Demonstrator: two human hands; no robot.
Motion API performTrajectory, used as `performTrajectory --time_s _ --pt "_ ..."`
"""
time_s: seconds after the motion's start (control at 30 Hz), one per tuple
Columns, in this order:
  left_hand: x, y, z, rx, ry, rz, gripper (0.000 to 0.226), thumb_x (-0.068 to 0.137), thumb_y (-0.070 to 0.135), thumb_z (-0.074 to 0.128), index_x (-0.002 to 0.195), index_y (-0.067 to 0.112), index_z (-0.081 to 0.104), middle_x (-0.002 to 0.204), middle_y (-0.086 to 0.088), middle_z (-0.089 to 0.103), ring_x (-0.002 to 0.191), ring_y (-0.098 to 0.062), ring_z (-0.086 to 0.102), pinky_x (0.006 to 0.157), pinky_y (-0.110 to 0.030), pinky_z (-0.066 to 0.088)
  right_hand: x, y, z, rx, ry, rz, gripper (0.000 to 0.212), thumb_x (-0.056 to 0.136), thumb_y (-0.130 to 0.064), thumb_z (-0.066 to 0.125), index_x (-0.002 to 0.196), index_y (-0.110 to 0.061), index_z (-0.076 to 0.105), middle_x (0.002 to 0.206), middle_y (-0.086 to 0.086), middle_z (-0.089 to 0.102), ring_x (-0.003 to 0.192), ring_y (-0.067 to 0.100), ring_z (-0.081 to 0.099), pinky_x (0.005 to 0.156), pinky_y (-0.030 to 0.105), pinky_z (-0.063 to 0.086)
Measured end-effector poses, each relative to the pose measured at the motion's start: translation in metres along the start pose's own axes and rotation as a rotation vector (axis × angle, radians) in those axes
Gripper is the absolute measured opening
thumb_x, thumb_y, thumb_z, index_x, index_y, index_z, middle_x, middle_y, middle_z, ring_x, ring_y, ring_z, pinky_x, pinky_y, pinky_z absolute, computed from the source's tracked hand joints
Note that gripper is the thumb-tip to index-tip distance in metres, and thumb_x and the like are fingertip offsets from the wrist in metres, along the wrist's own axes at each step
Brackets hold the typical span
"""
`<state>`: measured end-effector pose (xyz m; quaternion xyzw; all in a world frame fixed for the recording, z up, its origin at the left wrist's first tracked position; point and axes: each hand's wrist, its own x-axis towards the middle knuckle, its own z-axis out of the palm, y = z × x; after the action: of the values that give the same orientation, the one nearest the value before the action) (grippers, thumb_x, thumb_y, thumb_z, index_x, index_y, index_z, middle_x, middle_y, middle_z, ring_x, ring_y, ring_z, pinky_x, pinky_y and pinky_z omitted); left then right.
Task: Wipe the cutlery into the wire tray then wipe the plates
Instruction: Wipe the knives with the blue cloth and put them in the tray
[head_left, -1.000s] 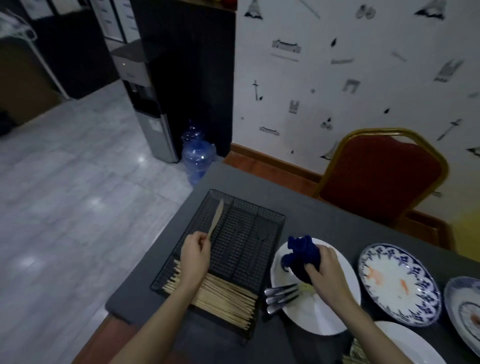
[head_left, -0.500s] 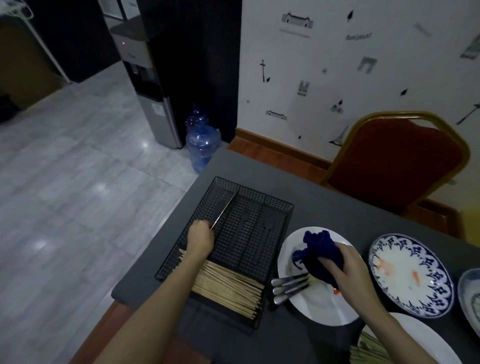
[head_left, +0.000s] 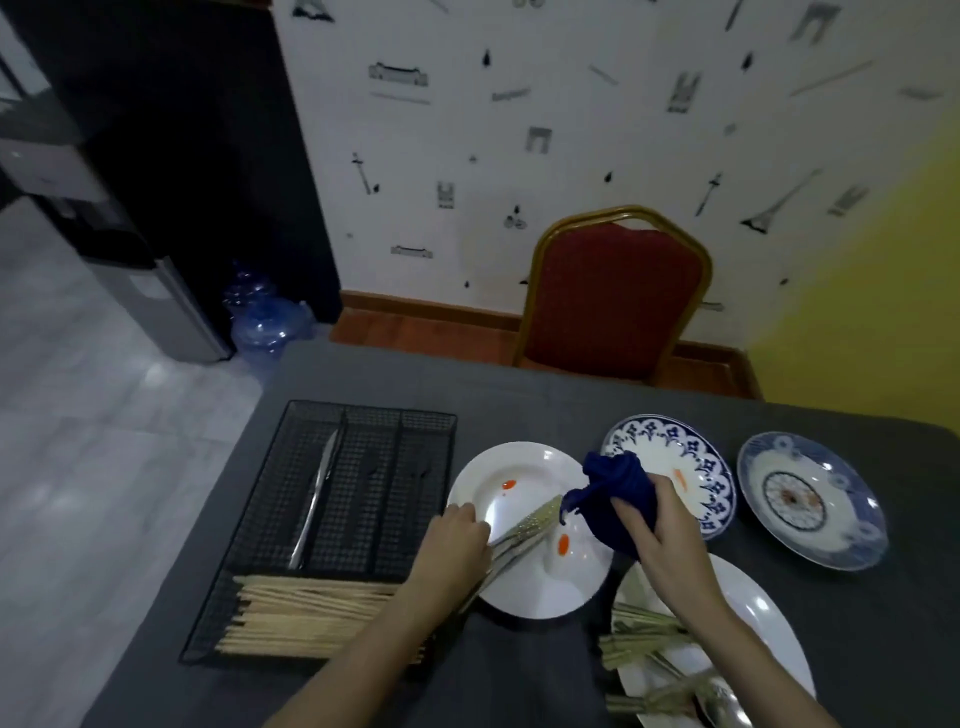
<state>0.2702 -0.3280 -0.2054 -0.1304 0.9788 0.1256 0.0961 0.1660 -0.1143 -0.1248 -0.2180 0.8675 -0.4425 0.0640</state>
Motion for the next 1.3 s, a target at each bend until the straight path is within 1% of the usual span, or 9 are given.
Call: performTrajectory --time_s 0.13,0.3,0.37,0.47,0.6,0.77,1.07,1.2,1.3 --pt "0.003 0.0 0.009 0.074 -0.026 -0.031 0.026 0.095 0.021 0.042 0.105 0.011 0.064 0.112 -0.008 0.058 0.108 -0.027 0.052 0.082 -0.038 0.042 -0.016 0.014 -0.015 -0.001 0.056 0.065 0.02 0.092 -0.021 0.057 0.11 -0.021 0.051 0.098 -0.009 0.061 0.088 0.002 0.058 0.068 0.021 0.044" --pt "-0.001 -0.002 -0.001 -0.085 0.028 -0.058 0.02 0.099 0.024 0.039 0.101 0.011 0.054 0.102 -0.007 0.057 0.094 -0.028 0.058 0.075 -0.038 0.043 -0.029 0.024 -0.02 0.04 0.081 0.147 0.019 0.091 -0.023 0.057 0.109 -0.02 0.051 0.099 -0.006 0.062 0.089 0.005 0.059 0.069 0.022 0.046" --pt "-0.006 0.0 -0.012 -0.372 0.006 -0.122 0.015 0.1 0.023 0.038 0.092 0.013 0.046 0.082 -0.001 0.057 0.07 -0.02 0.057 0.061 -0.033 0.042 -0.029 0.019 -0.019 0.101 0.116 0.179 0.018 0.092 -0.023 0.057 0.108 -0.019 0.052 0.097 -0.005 0.063 0.089 0.009 0.06 0.068 0.02 0.047" --pt "-0.016 0.011 -0.039 -0.984 -0.133 -0.252 0.018 0.101 0.023 0.043 0.088 0.012 0.049 0.059 0.001 0.053 0.049 -0.01 0.045 0.049 -0.027 0.038 -0.021 0.0 -0.012 0.124 0.236 0.146 0.019 0.091 -0.021 0.057 0.109 -0.021 0.052 0.099 -0.006 0.062 0.091 0.012 0.06 0.074 0.033 0.052" --pt "-0.034 0.04 -0.072 -1.231 -0.172 -0.202 0.027 0.1 0.015 0.044 0.092 -0.003 0.062 0.05 -0.001 0.048 0.036 -0.013 0.039 0.038 -0.022 0.032 -0.004 -0.036 0.002 -0.006 0.289 -0.059 0.036 0.09 -0.018 0.059 0.124 -0.02 0.05 0.108 -0.01 0.057 0.099 0.008 0.05 0.085 0.028 0.042" --pt "-0.047 0.057 -0.096 -1.27 -0.162 -0.112 0.028 0.102 0.012 0.037 0.092 -0.004 0.057 0.053 -0.001 0.045 0.04 -0.014 0.037 0.041 -0.026 0.031 -0.005 -0.053 0.031 -0.491 0.029 -0.502 0.062 0.075 -0.018 0.073 0.131 -0.009 0.047 0.116 0.004 0.061 0.107 0.021 0.054 0.088 0.038 0.048" --pt "-0.058 0.048 -0.103 -1.322 -0.106 -0.072 0.027 0.102 0.01 0.037 0.083 0.008 0.056 0.049 0.009 0.042 0.043 -0.005 0.034 0.043 -0.02 0.028 -0.004 -0.056 0.019 -0.487 -0.072 -0.643 0.049 0.079 -0.018 0.049 0.127 -0.007 0.052 0.116 0.004 0.061 0.108 0.02 0.052 0.092 0.033 0.043" --pt "-0.052 0.05 -0.103 -1.28 -0.1 -0.072 0.03 0.102 0.01 0.039 0.078 0.007 0.056 0.047 0.008 0.038 0.041 -0.004 0.03 0.042 -0.019 0.026 0.023 -0.045 0.011 -0.569 -0.005 -0.489 0.051 0.077 -0.01 0.066 0.126 -0.01 0.05 0.108 0.005 0.064 0.1 0.026 0.058 0.077 0.039 0.049" --pt "-0.045 0.053 -0.103 -1.304 -0.098 -0.1 0.028 0.101 0.008 0.038 0.079 0.007 0.055 0.046 0.009 0.04 0.041 -0.005 0.032 0.042 -0.018 0.027 0.009 -0.057 0.018 -0.512 -0.065 -0.528 0.054 0.074 -0.006 0.068 0.125 -0.009 0.053 0.111 0.003 0.063 0.103 0.023 0.056 0.081 0.037 0.049"
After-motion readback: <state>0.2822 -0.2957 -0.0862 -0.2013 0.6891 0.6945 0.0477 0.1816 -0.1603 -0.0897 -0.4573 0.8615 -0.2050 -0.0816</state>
